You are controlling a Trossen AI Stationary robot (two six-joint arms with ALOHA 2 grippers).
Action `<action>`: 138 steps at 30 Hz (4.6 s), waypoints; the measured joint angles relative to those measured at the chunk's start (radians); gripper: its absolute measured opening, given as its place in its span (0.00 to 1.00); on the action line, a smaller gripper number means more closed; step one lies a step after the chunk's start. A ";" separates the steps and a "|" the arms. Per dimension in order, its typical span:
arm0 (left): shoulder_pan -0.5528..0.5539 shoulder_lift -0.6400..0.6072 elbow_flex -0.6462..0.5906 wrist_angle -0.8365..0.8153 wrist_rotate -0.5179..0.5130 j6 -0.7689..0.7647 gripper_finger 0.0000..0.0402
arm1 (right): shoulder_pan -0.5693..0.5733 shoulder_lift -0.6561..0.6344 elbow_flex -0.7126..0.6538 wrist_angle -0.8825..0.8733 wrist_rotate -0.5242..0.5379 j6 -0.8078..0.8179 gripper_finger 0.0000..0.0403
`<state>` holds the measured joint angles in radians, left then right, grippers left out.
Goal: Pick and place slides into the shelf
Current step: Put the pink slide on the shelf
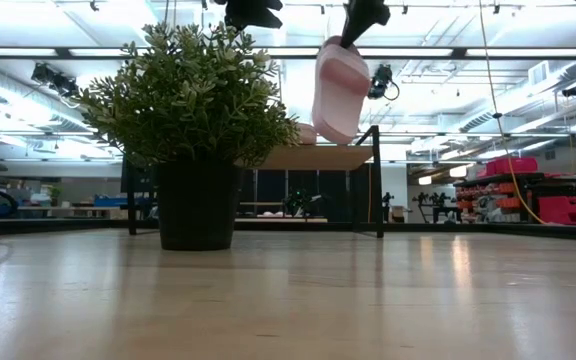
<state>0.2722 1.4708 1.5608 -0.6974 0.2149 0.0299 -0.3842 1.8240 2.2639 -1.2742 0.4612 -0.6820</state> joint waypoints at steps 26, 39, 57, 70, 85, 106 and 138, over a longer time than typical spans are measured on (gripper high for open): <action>0.007 0.000 0.000 -0.034 0.000 0.017 0.44 | 0.071 -0.014 0.031 -0.071 0.152 -0.073 0.05; 0.018 0.000 0.000 -0.033 0.000 0.030 0.43 | 0.069 -0.018 0.070 -0.112 0.133 0.000 0.05; 0.018 0.001 0.000 -0.033 0.000 0.043 0.43 | 0.196 -0.036 0.093 -0.255 0.154 0.152 0.05; 0.018 0.001 0.000 -0.031 0.000 0.046 0.43 | 0.204 -0.053 0.092 -0.284 0.144 0.177 0.05; 0.018 0.001 0.000 -0.032 0.000 0.042 0.43 | 0.036 0.060 0.092 -0.195 0.016 0.094 0.05; 0.016 0.001 0.000 -0.039 0.000 0.040 0.43 | -0.050 0.133 0.093 -0.022 0.012 -0.029 0.05; 0.014 0.001 0.000 -0.083 0.000 0.035 0.43 | -0.131 0.225 0.091 0.041 0.013 -0.030 0.05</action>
<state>0.2859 1.4715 1.5612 -0.7803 0.2150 0.0650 -0.5148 2.0495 2.3550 -1.2331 0.4747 -0.7120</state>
